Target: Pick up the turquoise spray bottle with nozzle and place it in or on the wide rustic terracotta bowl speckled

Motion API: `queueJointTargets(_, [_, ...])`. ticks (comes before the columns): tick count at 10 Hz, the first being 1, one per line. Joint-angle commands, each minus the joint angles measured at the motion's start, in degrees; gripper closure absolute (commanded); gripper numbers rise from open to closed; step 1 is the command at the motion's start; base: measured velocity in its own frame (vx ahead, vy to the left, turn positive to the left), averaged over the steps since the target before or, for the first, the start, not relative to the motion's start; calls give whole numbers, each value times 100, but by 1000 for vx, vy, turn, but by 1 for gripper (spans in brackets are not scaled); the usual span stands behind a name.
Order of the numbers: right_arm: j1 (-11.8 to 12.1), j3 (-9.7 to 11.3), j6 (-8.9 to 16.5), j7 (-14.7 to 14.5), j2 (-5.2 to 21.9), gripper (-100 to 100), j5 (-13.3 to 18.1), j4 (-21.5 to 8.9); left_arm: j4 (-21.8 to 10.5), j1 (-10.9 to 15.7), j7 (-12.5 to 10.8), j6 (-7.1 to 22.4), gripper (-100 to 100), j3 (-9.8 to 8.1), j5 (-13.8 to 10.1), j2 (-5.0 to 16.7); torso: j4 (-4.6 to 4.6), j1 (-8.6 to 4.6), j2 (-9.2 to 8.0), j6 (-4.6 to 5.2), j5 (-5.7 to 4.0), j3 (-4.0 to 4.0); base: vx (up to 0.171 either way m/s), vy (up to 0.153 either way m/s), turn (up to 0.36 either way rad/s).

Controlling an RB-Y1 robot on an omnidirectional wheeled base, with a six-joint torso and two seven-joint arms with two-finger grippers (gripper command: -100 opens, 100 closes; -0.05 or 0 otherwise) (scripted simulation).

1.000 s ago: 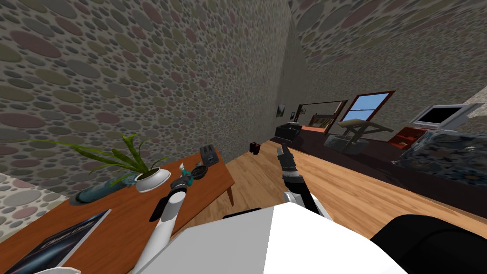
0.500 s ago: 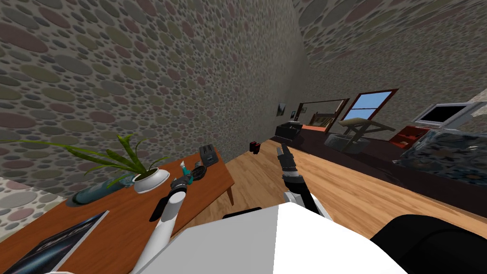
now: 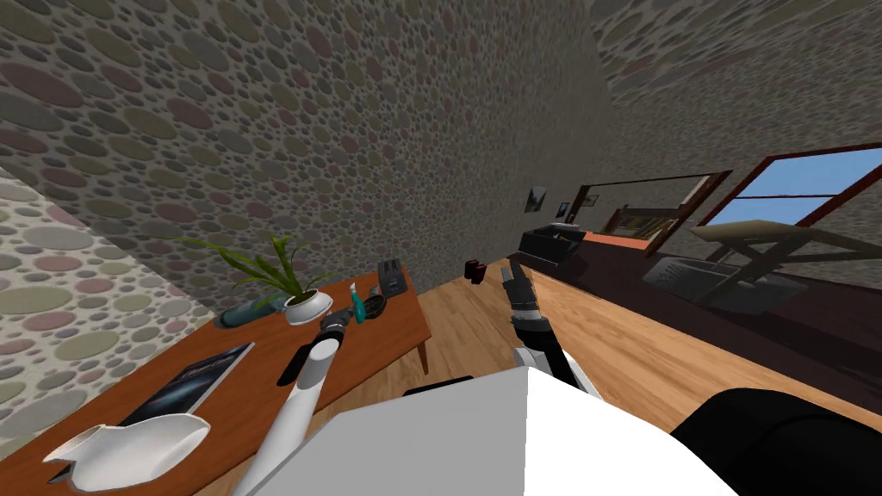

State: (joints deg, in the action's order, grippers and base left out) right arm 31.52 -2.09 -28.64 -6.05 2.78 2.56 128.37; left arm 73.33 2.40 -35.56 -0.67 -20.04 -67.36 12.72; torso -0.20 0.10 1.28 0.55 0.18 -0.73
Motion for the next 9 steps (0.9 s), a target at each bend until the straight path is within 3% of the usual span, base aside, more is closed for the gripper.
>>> queueJointTargets(1, [0,0,0,0,0,0,0,0,60,105,36,243,-100,277,-174,167,0,0,0,0,0,0,128,-97,429])
queueJointTargets(2, [0,0,0,0,0,0,0,0,137,159,77,422,-100,422,-278,248,-2,-9,10,2,-1,-5,137,-104,467])
queueJointTargets(3, [0,0,0,0,0,0,0,0,137,159,77,426,-100,312,-278,233,-3,-14,16,3,-3,-9,88,-80,370])
queueJointTargets(4, [-1,0,0,0,0,0,0,0,137,159,77,426,-100,422,-278,248,-2,-1,5,3,0,-4,28,-39,58])
queueJointTargets(5, [-3,1,0,0,1,0,0,0,215,213,119,608,-100,568,-383,328,2,17,-14,9,4,7,36,-38,324])
queueJointTargets(7, [-2,0,0,0,1,0,0,0,215,213,119,608,-100,568,-383,328,3,19,-16,7,5,9,31,-35,103])
queueJointTargets(9, [-1,0,0,0,1,0,0,0,371,320,202,974,-100,859,-592,490,3,17,-15,2,5,8,77,-72,365])
